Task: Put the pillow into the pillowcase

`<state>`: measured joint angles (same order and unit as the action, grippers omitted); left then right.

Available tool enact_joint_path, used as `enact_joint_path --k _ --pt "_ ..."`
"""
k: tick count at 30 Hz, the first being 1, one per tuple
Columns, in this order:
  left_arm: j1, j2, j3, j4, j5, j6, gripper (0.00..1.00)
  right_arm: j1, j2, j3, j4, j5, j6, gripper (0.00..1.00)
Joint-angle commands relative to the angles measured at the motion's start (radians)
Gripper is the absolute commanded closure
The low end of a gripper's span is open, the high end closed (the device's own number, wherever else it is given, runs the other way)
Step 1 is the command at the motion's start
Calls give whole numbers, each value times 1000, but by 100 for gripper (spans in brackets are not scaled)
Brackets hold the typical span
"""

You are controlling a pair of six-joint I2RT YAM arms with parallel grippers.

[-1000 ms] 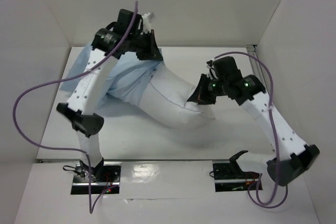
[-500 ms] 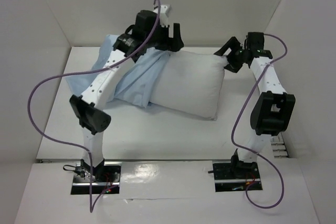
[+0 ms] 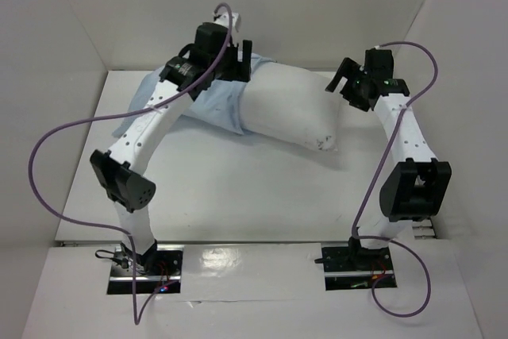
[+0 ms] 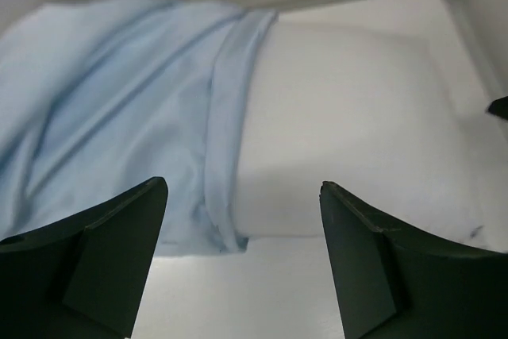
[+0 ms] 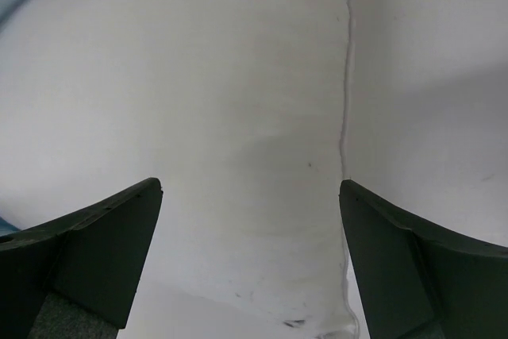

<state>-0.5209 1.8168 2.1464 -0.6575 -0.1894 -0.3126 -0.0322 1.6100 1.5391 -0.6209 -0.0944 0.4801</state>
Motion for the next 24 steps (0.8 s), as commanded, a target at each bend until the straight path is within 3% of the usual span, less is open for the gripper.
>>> enact_joint_path --k 1,10,21,24 --pt "-13 67 0 -63 -50 21 9 0 14 -39 -56 15 -57 0" --pt "-45 157 -49 -83 -229 -29 16 -18 73 -57 -56 -47 -66 0" --pt "-16 303 -8 -85 -182 -48 29 6 188 -96 58 -177 -77 0" --pt "4 312 1 -85 -160 -71 39 25 212 -118 88 -195 -77 5"
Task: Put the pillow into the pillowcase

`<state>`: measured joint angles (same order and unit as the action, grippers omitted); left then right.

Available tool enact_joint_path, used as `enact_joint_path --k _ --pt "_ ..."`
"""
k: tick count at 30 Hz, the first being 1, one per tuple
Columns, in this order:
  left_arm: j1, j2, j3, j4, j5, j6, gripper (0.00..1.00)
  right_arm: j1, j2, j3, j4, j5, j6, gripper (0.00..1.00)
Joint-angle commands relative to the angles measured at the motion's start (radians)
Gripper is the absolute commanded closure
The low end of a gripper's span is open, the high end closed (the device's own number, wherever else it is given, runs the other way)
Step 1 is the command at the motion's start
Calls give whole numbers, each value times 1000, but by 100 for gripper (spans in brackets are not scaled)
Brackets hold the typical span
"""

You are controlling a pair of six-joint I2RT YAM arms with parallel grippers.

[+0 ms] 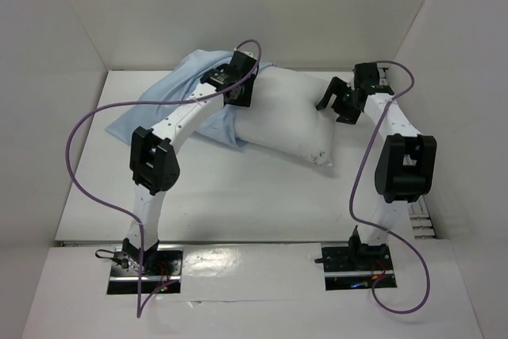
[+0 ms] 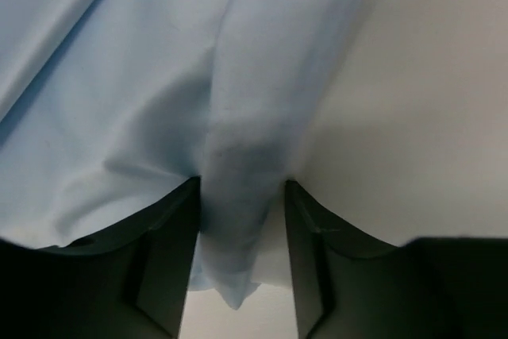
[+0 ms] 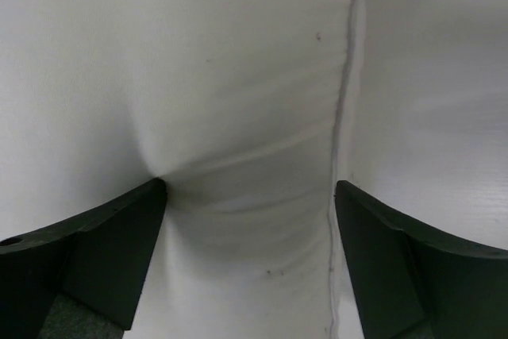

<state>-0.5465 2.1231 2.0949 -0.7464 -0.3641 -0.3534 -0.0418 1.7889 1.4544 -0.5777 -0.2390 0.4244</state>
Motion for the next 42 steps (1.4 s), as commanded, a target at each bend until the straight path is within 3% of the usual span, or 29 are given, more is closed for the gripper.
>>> enact_joint_path --k 1,2,3,5,7,8,10,14,15,17,18,20,23,25,29,31,34,35,36,37,40,41,42 --pt "30 6 53 4 14 -41 45 45 33 -43 67 -60 -9 10" --pt "40 -5 53 4 42 -41 61 45 33 -52 78 -60 -9 14" --pt "40 -15 42 22 65 -41 72 57 33 -61 91 -69 3 21" --pt "28 -38 62 35 127 -22 92 66 21 -80 127 -69 17 45" --pt "4 -49 128 4 161 -1 97 97 21 -80 136 -69 40 66" --pt "-33 -60 151 4 200 8 97 106 12 -66 136 -69 40 88" --pt "-75 -60 239 -5 250 24 100 141 12 -28 157 -91 85 100" --pt "-142 -17 445 -4 495 -51 100 183 3 84 252 -186 195 100" --pt "-129 -17 445 93 678 -89 100 183 3 122 253 -198 218 100" --pt "-93 -72 349 249 851 -232 100 192 -38 166 277 -207 267 100" --pt "-60 -90 305 318 958 -280 100 203 -64 135 291 -188 280 100" --pt "-47 -106 208 429 1022 -351 100 278 -169 -56 373 -116 303 100" --pt "-47 -94 130 409 1080 -363 100 388 -220 -350 510 -72 379 100" --pt "-81 -115 5 388 1106 -351 100 419 -201 -434 544 -72 436 100" --pt "-72 -198 -88 244 980 -231 100 520 -296 -595 604 8 496 100" --pt "-15 -177 -21 110 915 -207 100 580 -364 -643 604 102 517 100" --pt "11 -103 201 -95 870 -145 98 635 -465 -704 572 182 527 100" --pt "22 -54 302 -146 870 -122 91 654 -497 -704 559 194 527 100" --pt "22 -40 332 -200 860 -86 67 680 -506 -715 546 204 505 100" --pt "22 -40 332 -270 823 -76 60 691 -507 -706 506 195 482 100" --pt "22 -175 116 -259 715 -65 41 740 -491 -631 322 207 369 100" --pt "32 -205 55 -245 685 -84 37 753 -479 -615 278 219 322 97" --pt "33 -238 54 -245 666 -93 37 764 -479 -593 192 231 307 82"
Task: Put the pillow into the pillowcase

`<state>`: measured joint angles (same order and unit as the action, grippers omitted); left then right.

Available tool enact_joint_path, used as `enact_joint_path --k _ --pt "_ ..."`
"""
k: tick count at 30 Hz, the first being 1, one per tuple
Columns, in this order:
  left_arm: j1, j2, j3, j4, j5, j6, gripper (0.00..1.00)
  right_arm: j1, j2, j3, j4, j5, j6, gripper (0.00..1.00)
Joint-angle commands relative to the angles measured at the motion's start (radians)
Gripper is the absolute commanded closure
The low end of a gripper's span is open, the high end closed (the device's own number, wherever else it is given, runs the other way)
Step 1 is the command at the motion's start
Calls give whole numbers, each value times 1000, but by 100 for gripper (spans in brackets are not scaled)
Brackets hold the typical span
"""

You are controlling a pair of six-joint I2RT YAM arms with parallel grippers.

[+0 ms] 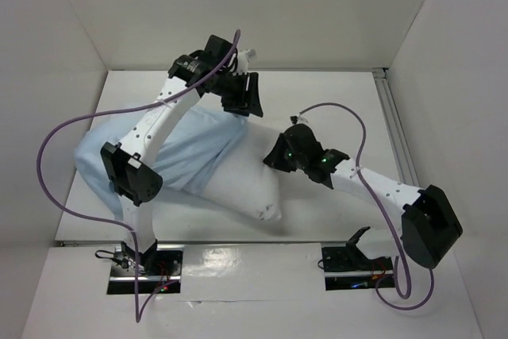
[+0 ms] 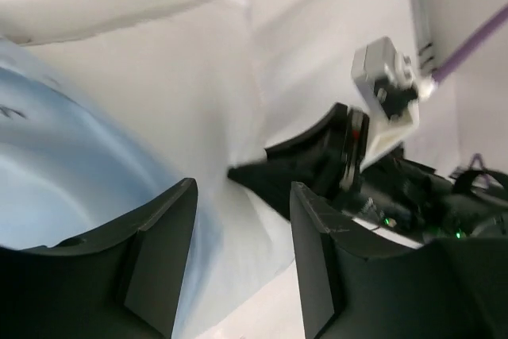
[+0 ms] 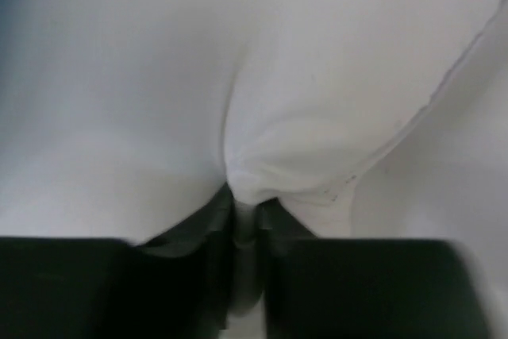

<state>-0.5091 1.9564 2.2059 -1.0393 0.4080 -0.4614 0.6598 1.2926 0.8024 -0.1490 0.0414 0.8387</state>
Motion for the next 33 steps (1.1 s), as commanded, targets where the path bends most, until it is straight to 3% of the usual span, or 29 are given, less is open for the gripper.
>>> enact_joint_path --k 1,5,7,11,17,24,28,29,31,32,33 --pt "7 -71 -57 48 -119 15 37 63 28 60 -266 -37 -119 72" --pt "17 -4 55 -43 -294 30 36 34 28 78 -362 -8 -179 26" --pt "29 28 67 -64 -345 30 36 -12 19 103 -382 -17 -188 18" --pt "8 68 78 -85 -564 30 36 -127 -1 113 -371 -130 -188 15" --pt "7 143 90 -85 -531 30 35 -270 -1 94 -259 -311 -168 12" --pt "-2 217 109 -85 -483 30 41 -302 62 103 -268 -333 -205 11" --pt "-2 217 100 -96 -454 21 55 -313 106 123 -258 -379 -230 10" --pt "-2 217 100 -96 -439 21 68 -313 106 123 -236 -400 -230 8" --pt "-2 207 112 -96 -410 21 84 -313 138 112 -164 -471 -216 6" --pt "-2 207 138 -105 -400 21 98 -301 149 103 -141 -486 -184 6" --pt "-2 207 149 -105 -390 21 100 -286 158 89 -79 -518 -168 6"
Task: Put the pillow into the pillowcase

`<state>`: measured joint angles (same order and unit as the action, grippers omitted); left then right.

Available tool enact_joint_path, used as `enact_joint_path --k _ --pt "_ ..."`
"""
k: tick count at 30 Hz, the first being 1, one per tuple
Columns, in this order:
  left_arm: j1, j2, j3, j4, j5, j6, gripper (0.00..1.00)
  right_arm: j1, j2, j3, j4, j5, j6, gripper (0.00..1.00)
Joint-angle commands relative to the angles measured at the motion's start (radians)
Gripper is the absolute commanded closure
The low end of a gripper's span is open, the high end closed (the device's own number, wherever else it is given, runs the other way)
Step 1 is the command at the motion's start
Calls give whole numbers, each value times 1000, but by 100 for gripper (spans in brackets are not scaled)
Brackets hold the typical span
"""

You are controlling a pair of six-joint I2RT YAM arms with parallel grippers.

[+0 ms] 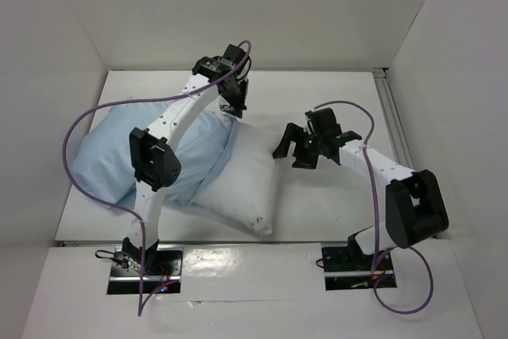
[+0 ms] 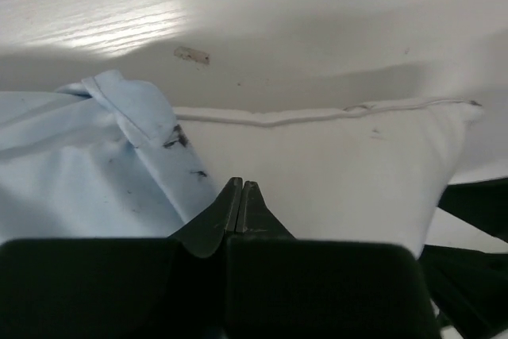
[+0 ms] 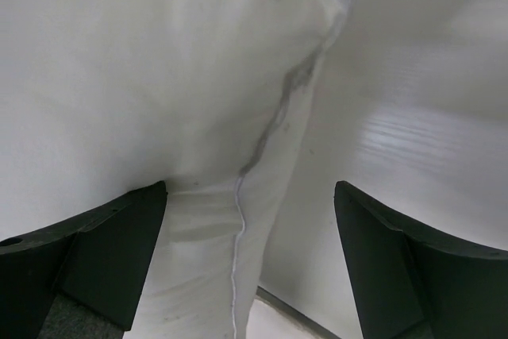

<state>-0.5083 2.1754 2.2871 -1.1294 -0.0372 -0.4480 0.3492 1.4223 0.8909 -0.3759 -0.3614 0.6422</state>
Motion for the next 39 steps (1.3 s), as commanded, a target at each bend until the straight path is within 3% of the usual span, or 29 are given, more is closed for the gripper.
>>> enact_joint_path --k 1,5,6,7,8,10,14,15,18,19,20,26,30,34,39 --pt "-12 -12 68 -15 98 8 100 36 38 0 188 -131 42 6" --pt "-21 -57 68 34 224 19 100 69 113 16 376 -182 158 26" --pt "-21 -68 68 58 267 19 100 70 113 43 423 -182 174 54" --pt "-30 -80 68 89 349 -1 100 70 127 60 439 -182 188 70" --pt "-30 -80 68 121 388 -1 100 70 127 80 451 -182 201 82" --pt "-42 -89 132 143 388 -29 100 48 127 138 434 -169 211 96" --pt "-29 -132 135 66 72 -75 98 37 113 161 329 -123 151 96" --pt "-13 -150 103 56 -87 -84 80 37 103 146 319 -123 140 96" --pt "16 -177 28 27 -232 -93 29 37 93 97 310 -102 129 93" --pt "25 -177 19 11 -260 -93 15 37 84 88 298 -102 120 93" --pt "25 -177 18 -4 -288 -93 11 46 84 76 283 -74 108 93" --pt "34 -157 -20 -55 -336 -112 18 56 63 57 244 -25 77 96" --pt "34 -128 -20 -55 -271 -93 27 65 63 57 235 -25 77 96" --pt "34 -108 -20 -46 -201 -84 47 65 72 66 235 -25 66 96" --pt "24 -108 -66 -46 -190 -106 53 65 81 66 235 -25 66 96"
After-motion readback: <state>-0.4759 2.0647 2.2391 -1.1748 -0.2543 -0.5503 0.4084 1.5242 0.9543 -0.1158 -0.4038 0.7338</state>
